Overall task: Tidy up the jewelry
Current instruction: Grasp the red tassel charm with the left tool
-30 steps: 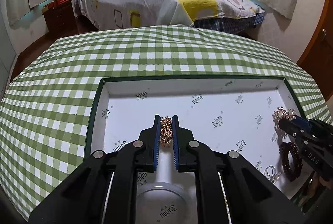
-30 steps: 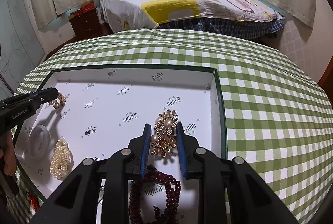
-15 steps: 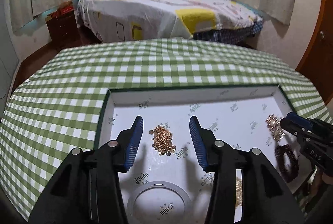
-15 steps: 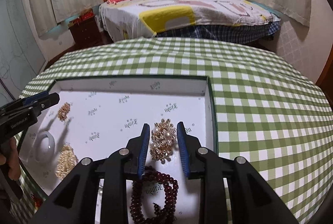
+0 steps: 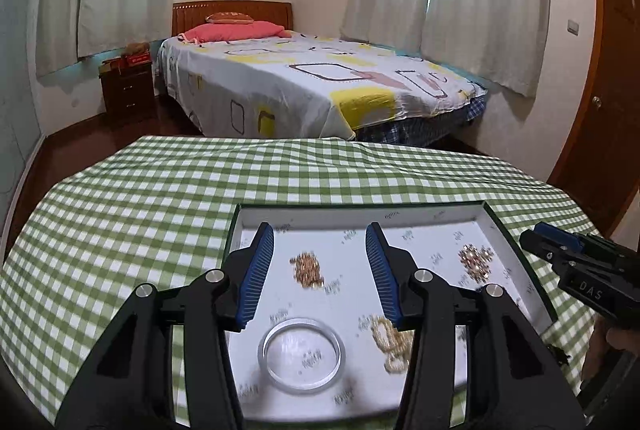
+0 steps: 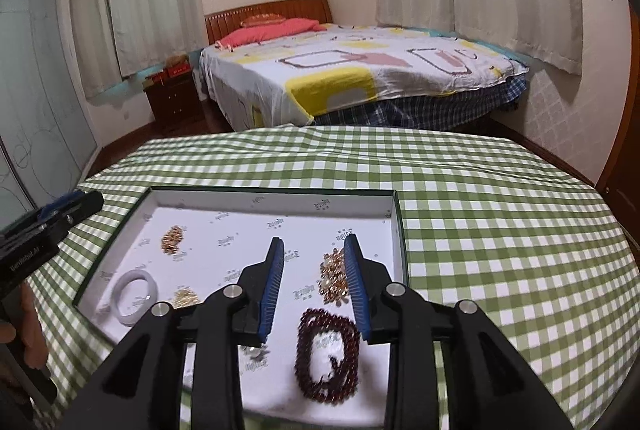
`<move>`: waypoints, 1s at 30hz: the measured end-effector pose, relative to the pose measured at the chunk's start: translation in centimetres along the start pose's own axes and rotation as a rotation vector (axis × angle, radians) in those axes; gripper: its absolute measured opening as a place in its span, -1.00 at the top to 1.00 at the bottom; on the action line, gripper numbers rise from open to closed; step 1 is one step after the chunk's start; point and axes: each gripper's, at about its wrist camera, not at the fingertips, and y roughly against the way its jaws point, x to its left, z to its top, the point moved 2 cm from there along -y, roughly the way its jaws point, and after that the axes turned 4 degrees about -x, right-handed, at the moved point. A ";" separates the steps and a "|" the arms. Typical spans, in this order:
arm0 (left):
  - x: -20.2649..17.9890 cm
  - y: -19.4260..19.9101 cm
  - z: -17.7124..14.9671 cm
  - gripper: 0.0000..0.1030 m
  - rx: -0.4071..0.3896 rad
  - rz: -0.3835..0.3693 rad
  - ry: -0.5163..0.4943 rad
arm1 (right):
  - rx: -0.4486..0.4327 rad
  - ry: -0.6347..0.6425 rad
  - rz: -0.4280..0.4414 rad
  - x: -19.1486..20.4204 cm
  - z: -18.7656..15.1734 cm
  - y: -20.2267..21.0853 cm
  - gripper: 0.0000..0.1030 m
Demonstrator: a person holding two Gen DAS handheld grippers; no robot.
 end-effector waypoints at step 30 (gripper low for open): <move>-1.7 4.0 -13.5 0.09 0.241 -0.002 0.007 | 0.128 -0.021 0.018 1.7 -12.0 4.9 0.36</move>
